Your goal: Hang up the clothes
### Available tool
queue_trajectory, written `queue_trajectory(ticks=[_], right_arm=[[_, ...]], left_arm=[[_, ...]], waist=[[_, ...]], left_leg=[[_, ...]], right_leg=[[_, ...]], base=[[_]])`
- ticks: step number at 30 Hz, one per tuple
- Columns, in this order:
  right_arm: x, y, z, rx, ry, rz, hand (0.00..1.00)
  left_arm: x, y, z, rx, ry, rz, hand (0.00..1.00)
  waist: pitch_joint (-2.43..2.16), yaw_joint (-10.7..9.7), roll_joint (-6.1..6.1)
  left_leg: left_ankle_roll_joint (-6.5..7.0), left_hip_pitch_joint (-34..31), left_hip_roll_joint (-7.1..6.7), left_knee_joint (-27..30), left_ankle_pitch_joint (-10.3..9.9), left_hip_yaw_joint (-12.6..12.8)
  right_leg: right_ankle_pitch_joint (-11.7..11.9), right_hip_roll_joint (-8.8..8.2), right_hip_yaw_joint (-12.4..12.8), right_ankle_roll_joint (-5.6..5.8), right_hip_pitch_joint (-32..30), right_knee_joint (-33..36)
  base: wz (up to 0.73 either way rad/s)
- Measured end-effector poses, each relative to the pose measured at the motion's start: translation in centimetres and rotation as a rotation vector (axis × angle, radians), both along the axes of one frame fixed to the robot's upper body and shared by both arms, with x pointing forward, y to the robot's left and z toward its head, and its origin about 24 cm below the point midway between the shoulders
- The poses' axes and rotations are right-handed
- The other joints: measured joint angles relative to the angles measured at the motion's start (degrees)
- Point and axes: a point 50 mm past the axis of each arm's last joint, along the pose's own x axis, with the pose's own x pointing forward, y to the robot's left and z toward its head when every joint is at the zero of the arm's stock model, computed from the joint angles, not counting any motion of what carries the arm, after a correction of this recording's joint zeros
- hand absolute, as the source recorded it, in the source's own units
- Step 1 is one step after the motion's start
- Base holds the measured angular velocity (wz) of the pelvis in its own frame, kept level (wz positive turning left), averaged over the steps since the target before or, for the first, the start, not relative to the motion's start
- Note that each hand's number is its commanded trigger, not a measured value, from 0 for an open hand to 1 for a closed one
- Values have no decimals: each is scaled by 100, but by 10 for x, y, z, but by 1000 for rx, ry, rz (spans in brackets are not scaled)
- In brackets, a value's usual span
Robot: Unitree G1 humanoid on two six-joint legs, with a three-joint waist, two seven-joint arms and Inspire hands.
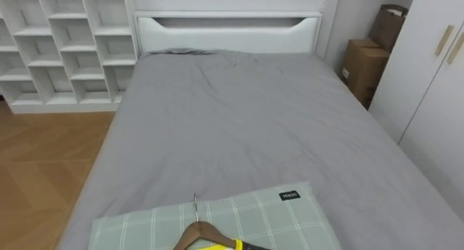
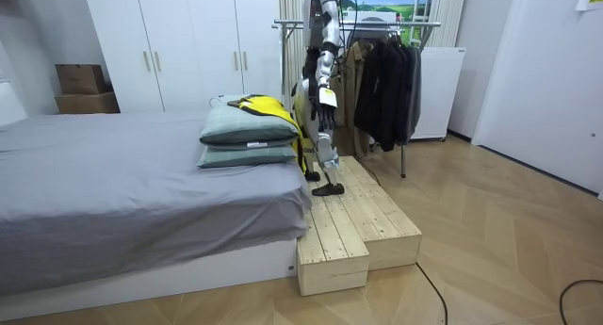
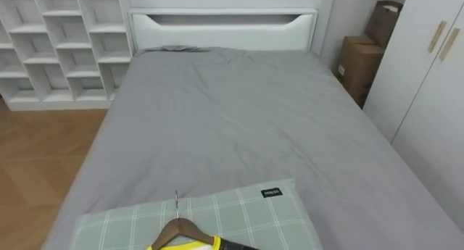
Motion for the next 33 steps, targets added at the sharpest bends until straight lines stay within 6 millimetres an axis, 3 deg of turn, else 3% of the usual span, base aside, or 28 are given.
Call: queue_trajectory(ticks=[10,14,20,24,33], right_arm=[[6,-3,1,-44,-14,62,0],[10,-4,2,-51,-31,76,0],[11,-6,2,-55,-31,92,0],[11,-6,2,-55,-28,98,0],[13,-6,3,-51,-42,113,0]], left_arm=[[62,14,36,343,-146,-257,0],[87,8,46,456,-154,-481,0],[121,-9,60,536,-237,-670,0],[138,-19,64,554,-271,-744,0],[154,-30,73,580,-299,-873,0]], waist=[[-14,-158,6],[-26,-337,31],[-2,-488,-20],[-16,-559,4],[-16,-623,19]], left_leg=[[-1,-3,-3,14,3,-78],[0,-3,-13,15,3,-103],[0,-4,-6,10,3,-101],[-2,-7,-5,42,5,-63],[-1,-18,-5,99,8,79]], right_leg=[[-74,-24,-65,1,-7,84],[-93,-31,-81,23,-3,92],[-126,-25,-77,22,-17,108],[-129,-23,-33,20,-26,103],[-128,-9,64,22,-66,108]], base=[[4],[1],[0],[-5],[-7]])
